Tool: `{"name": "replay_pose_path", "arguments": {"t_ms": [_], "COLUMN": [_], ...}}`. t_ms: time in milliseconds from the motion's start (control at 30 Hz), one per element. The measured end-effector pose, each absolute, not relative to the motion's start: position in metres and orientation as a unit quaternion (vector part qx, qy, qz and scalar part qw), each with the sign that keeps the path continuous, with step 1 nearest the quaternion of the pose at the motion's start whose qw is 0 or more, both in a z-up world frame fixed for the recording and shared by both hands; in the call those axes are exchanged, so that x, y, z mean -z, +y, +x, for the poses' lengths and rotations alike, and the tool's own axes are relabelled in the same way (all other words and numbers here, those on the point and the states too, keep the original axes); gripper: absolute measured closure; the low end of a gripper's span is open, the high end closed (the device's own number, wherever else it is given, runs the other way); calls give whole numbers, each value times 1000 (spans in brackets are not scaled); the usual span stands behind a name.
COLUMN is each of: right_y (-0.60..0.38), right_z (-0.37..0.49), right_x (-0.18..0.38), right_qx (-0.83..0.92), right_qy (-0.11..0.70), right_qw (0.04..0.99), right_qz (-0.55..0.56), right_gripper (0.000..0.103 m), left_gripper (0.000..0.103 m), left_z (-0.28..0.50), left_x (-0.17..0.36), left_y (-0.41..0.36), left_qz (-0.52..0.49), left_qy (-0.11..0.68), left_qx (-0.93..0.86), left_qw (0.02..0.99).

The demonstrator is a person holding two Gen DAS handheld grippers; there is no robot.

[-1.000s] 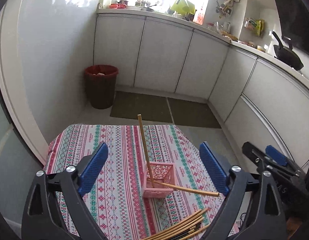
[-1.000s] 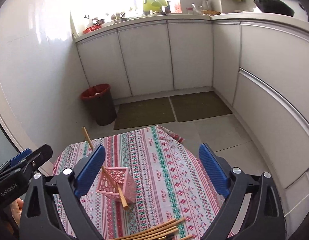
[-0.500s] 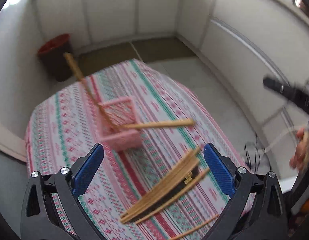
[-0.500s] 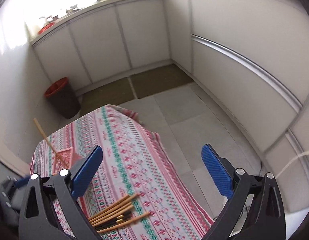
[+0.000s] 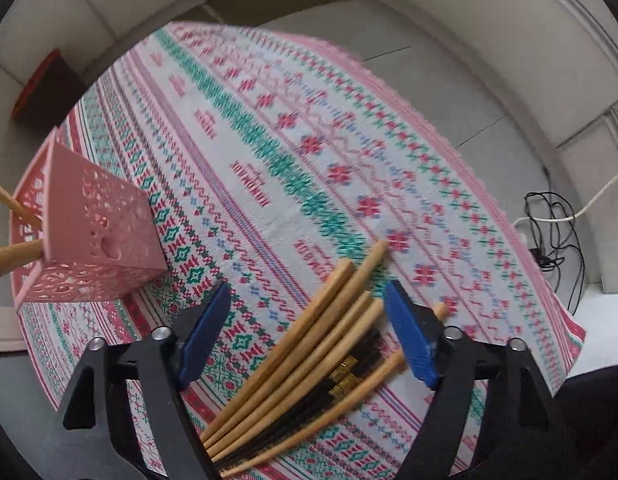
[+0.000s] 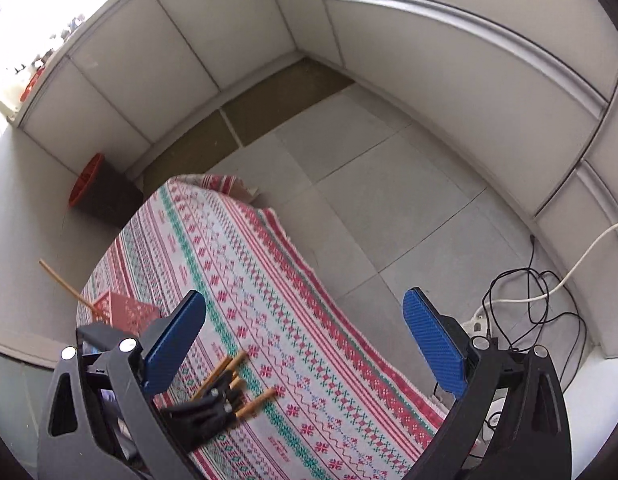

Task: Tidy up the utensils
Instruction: 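Grasp a chopstick from the pile with the left tool while the right tool grasps another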

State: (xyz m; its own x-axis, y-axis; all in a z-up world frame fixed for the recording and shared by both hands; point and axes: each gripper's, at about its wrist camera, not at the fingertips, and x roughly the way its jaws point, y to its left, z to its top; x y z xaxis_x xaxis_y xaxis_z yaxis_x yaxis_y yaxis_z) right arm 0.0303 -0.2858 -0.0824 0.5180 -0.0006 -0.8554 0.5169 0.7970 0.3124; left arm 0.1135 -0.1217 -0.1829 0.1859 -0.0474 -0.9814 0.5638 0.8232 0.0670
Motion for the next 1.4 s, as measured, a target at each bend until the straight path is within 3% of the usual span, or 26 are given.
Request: {"name": "replay_pose_path", "arguments": {"t_ms": [333, 433, 567, 767, 933, 1000, 1267, 1333, 1400], "right_y": [-274, -270, -260, -231, -206, -195, -156, -150, -151], "right_z": [40, 44, 50, 67, 85, 91, 110, 113, 113], "right_x": [101, 113, 135, 172, 200, 208, 225, 227, 227], "right_qx": [146, 147, 147, 119, 98, 94, 124, 127, 137], "right_qy": [502, 521, 548, 594, 628, 633, 641, 641, 628], "right_qw": [812, 799, 781, 748, 715, 706, 698, 697, 702], "right_qz": [260, 261, 263, 270, 291, 303, 293, 295, 305], "right_gripper": [7, 7, 7, 10, 48, 56, 71, 84, 86], "left_gripper": [70, 88, 96, 96, 97, 97, 97, 97, 97], "left_z": [126, 121, 117, 78, 41, 30, 19, 19, 20], "left_x": [200, 201, 196, 148, 103, 88, 46, 41, 36], "left_y": [-108, -107, -99, -69, -40, -26, 5, 7, 11], "left_qz": [213, 221, 213, 203, 194, 185, 159, 154, 149], "left_qy": [616, 613, 599, 554, 517, 501, 457, 450, 445], "left_qx": [209, 222, 226, 240, 250, 249, 245, 246, 246], "left_qw": [729, 726, 738, 771, 796, 808, 840, 844, 848]}}
